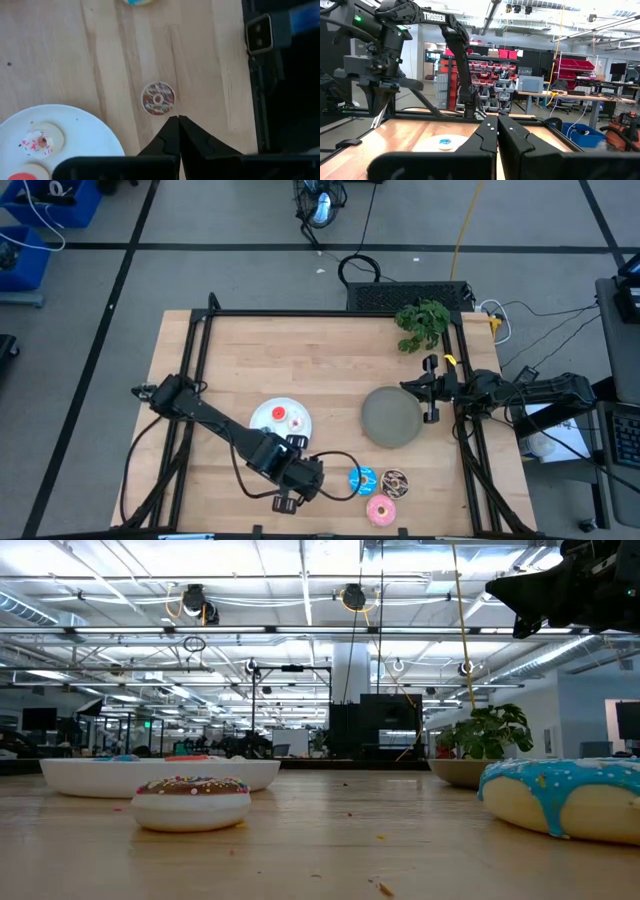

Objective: Pick & Place donuts
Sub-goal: Put the small brown donut on the white plate

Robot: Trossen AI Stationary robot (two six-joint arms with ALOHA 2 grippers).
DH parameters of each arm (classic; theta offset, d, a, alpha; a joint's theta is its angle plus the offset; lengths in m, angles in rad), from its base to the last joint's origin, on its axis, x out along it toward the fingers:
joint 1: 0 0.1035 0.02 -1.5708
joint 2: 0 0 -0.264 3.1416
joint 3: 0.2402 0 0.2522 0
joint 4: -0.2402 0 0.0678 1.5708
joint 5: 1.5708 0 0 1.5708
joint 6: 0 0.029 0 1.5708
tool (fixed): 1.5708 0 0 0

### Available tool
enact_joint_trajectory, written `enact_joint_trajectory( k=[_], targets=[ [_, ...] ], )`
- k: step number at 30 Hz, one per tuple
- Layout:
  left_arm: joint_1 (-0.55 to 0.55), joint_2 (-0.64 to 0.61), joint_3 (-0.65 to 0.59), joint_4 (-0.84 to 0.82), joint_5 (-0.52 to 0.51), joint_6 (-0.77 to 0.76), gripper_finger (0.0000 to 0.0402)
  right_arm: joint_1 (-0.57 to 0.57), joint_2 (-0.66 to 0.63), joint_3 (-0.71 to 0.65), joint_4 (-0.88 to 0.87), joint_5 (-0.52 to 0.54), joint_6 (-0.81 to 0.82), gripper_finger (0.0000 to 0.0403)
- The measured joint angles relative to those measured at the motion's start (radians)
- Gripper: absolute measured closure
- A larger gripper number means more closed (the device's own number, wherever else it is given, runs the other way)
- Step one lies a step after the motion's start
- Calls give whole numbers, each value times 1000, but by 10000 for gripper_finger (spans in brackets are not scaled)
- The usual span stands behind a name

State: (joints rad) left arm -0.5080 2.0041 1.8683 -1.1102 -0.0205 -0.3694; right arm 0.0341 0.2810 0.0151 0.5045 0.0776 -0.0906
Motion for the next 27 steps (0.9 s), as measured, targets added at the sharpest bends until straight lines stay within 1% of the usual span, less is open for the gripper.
enact_joint_trajectory(
  k=[3,6,11,17,20,24,27],
  targets=[
    [7,0,0,17,-7,-7,379,0,0,0,0,0,0,403],
    [11,0,0,16,-21,-14,342,0,0,0,0,0,0,403],
    [-1,1,0,43,-34,-15,261,0,0,0,0,0,-1,403],
    [-23,2,0,176,-41,71,156,0,0,0,0,0,-2,403],
    [-22,2,0,205,-66,61,112,0,0,0,0,0,-1,403],
    [-16,9,-18,194,-86,45,69,0,0,0,0,0,0,403],
    [-18,13,-42,183,-81,45,52,0,0,0,0,0,0,403]
  ],
)
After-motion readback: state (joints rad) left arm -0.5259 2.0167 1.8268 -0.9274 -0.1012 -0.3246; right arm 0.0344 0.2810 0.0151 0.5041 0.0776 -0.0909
